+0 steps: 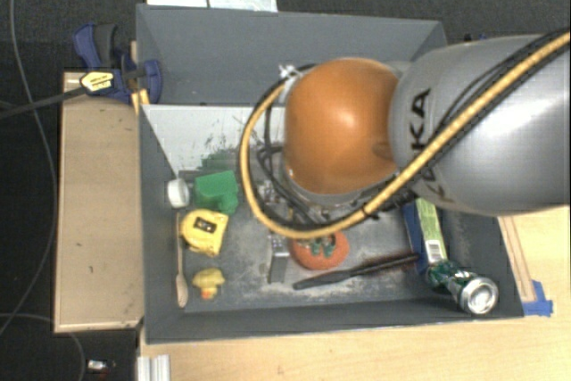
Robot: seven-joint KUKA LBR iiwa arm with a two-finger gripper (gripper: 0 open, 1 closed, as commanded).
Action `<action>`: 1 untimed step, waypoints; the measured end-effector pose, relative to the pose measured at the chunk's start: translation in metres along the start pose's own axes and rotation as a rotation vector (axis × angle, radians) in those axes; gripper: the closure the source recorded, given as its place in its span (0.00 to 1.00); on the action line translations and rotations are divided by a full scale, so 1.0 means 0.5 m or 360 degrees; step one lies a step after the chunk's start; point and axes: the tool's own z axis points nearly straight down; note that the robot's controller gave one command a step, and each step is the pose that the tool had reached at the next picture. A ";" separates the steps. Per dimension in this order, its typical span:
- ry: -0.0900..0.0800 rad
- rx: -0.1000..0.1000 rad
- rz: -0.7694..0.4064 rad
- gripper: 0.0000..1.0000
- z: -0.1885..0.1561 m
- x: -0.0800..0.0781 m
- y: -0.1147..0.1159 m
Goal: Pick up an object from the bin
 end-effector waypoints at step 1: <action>-0.0010 -0.0002 0.0006 0.00 -0.007 -0.003 -0.002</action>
Offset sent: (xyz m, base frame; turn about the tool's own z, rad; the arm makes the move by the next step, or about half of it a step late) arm 0.0053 -0.0472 -0.0599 -0.1229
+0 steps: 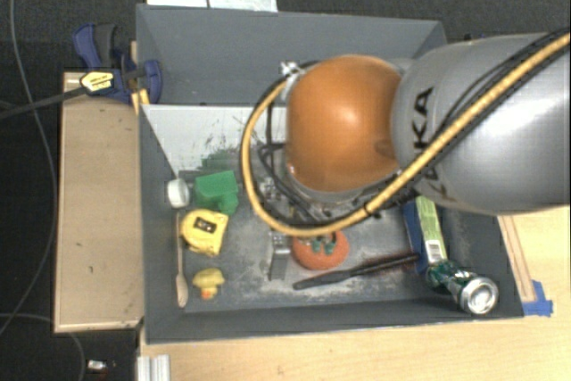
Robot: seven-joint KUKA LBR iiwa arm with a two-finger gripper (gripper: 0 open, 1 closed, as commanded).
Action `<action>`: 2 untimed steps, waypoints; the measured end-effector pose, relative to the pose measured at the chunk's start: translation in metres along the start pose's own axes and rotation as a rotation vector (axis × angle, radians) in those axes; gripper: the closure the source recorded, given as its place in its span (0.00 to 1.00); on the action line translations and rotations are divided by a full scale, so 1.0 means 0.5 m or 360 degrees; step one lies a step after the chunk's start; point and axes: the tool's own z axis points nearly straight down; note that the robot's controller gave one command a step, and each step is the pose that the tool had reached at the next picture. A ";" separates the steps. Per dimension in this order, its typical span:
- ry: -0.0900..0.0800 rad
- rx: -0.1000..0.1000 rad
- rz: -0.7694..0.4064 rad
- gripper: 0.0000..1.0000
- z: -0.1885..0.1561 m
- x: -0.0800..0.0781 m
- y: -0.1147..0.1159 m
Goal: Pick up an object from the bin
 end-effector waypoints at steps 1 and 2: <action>-0.0006 -0.0002 -0.0146 0.00 0.087 -0.007 -0.064; -0.0021 -0.0007 -0.0242 0.00 0.260 -0.060 -0.034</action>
Offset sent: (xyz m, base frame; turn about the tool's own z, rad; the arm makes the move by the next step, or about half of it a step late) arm 0.0326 -0.0130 -0.1429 -0.1619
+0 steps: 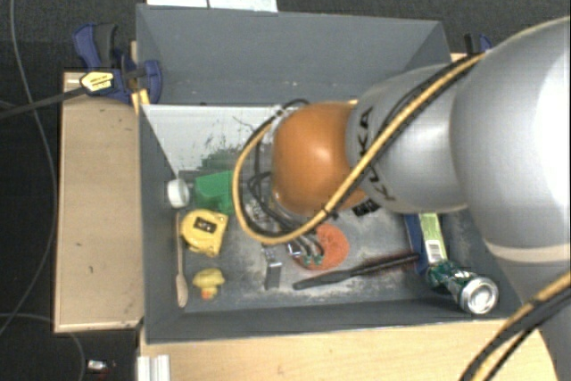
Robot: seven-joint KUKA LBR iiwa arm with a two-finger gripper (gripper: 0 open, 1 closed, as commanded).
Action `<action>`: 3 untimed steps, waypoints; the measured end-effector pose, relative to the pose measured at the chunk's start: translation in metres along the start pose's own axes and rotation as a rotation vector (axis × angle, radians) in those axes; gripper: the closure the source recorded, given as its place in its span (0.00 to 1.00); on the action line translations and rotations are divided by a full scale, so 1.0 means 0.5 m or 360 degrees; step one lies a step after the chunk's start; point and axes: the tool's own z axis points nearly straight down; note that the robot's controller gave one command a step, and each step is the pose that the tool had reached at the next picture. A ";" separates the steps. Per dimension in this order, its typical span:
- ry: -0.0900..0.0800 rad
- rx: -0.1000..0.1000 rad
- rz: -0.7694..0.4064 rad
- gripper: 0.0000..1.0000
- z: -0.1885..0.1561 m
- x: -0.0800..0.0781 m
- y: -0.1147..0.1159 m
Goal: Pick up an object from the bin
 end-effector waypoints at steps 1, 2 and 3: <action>0.0007 0.0001 -0.0059 0.00 0.008 -0.008 -0.111; 0.0013 -0.0005 0.0041 1.00 0.053 -0.033 -0.178; 0.0013 -0.0005 0.0048 0.00 0.053 -0.033 -0.178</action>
Offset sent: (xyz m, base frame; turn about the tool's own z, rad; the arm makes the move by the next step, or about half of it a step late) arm 0.0292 -0.0854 -0.0270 0.0225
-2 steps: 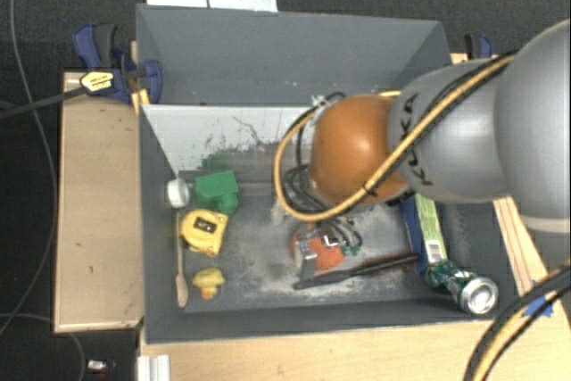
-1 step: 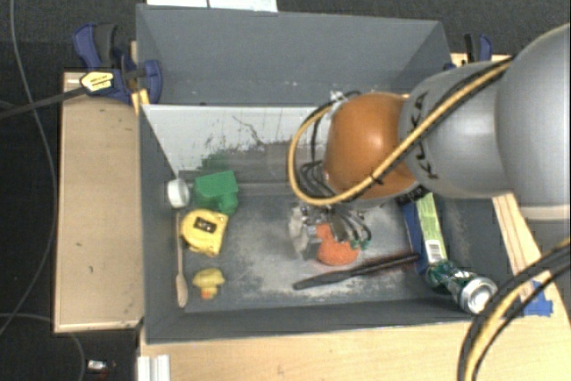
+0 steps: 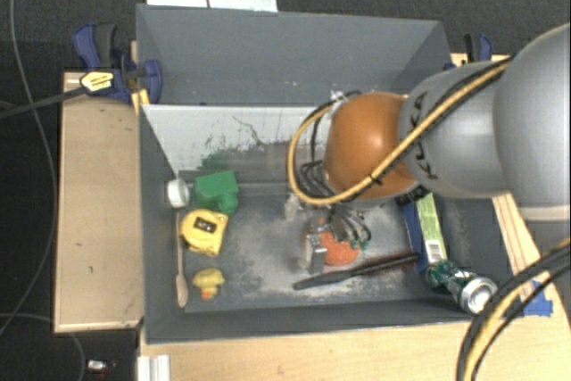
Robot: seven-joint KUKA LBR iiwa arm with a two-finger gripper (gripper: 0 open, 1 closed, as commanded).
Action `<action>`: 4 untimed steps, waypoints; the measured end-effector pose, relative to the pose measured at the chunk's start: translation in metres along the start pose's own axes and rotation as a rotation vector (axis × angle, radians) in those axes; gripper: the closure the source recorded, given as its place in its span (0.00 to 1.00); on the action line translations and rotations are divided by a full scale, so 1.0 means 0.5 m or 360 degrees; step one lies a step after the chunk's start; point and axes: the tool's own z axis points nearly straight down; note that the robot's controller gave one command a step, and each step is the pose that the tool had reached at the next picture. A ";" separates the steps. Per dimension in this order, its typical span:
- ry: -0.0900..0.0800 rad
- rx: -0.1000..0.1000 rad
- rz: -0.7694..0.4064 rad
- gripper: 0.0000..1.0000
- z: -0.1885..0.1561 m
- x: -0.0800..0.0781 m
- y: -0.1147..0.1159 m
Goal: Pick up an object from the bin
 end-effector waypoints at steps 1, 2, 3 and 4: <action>0.0000 0.0000 0.0003 0.00 0.000 0.000 0.000; 0.0007 -0.0002 0.0079 0.00 -0.117 0.030 -0.102; 0.0010 -0.0003 0.0224 0.00 -0.268 0.053 -0.124; -0.0012 0.0002 0.0172 0.00 -0.195 0.044 -0.184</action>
Offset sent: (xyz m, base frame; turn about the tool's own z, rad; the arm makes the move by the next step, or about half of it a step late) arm -0.0103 -0.0740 0.0817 0.0732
